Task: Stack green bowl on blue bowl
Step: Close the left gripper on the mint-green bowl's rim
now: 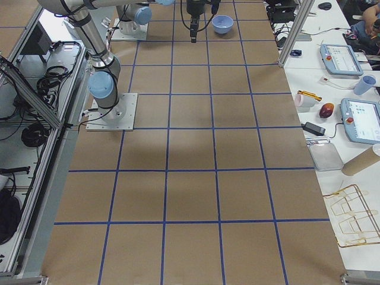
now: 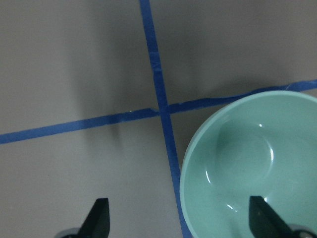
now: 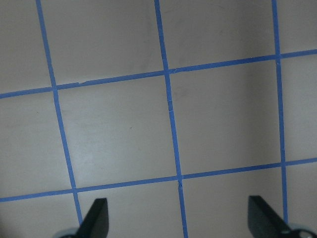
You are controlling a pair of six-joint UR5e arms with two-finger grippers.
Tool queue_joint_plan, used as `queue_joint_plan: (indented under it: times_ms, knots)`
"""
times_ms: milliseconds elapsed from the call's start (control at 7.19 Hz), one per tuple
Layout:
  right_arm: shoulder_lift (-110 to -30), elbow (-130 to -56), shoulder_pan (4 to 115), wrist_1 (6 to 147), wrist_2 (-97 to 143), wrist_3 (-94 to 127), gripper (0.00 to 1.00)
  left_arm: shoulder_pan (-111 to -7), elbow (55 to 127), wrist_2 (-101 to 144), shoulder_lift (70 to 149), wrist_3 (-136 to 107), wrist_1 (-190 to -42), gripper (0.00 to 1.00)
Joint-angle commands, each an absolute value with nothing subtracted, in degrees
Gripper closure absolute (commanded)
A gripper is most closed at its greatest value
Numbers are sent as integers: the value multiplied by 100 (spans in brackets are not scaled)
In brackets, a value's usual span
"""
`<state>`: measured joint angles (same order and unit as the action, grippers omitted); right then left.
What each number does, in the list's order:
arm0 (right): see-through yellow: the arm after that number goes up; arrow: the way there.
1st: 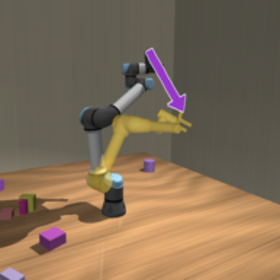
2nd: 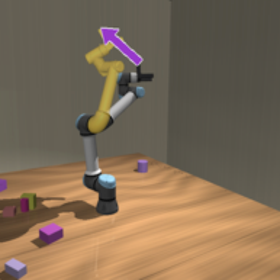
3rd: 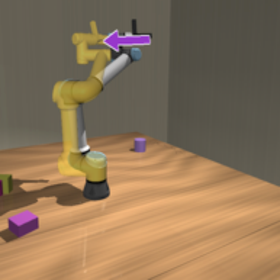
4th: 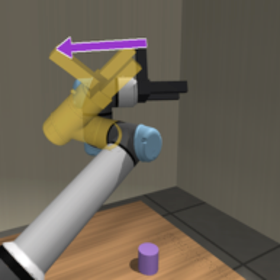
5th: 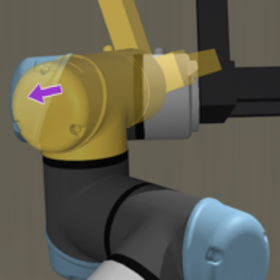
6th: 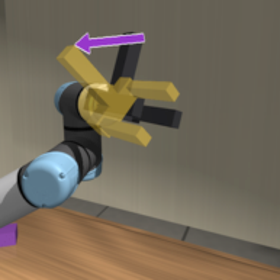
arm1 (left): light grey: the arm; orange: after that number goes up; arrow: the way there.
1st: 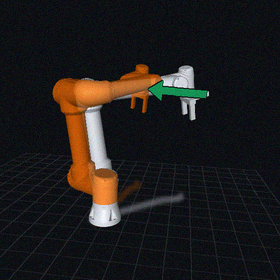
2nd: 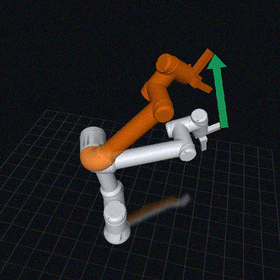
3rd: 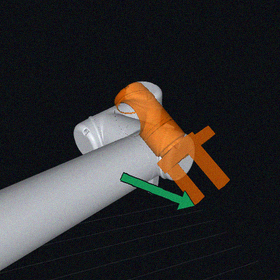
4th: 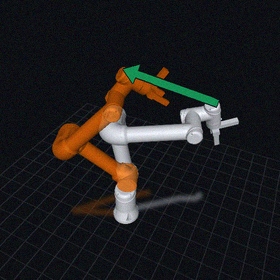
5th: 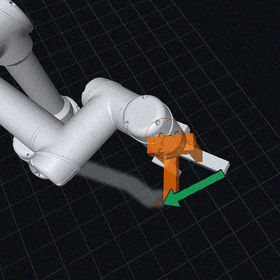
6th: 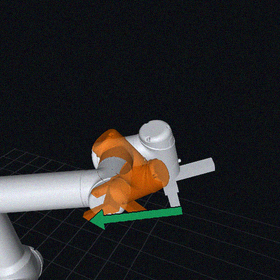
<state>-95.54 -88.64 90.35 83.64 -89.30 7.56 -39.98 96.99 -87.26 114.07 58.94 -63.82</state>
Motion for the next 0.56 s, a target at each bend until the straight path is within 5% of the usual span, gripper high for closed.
queue_joint_plan:
  times_ms: [0,417]
  knots:
    - [-9554,-8859,9035,8367,-8930,756,0,-3973,9914,-8719,11461,5530,-6363,0]
    - [-9554,-8859,9035,8367,-8930,756,0,-3964,9923,-8745,11522,5528,-6372,0]
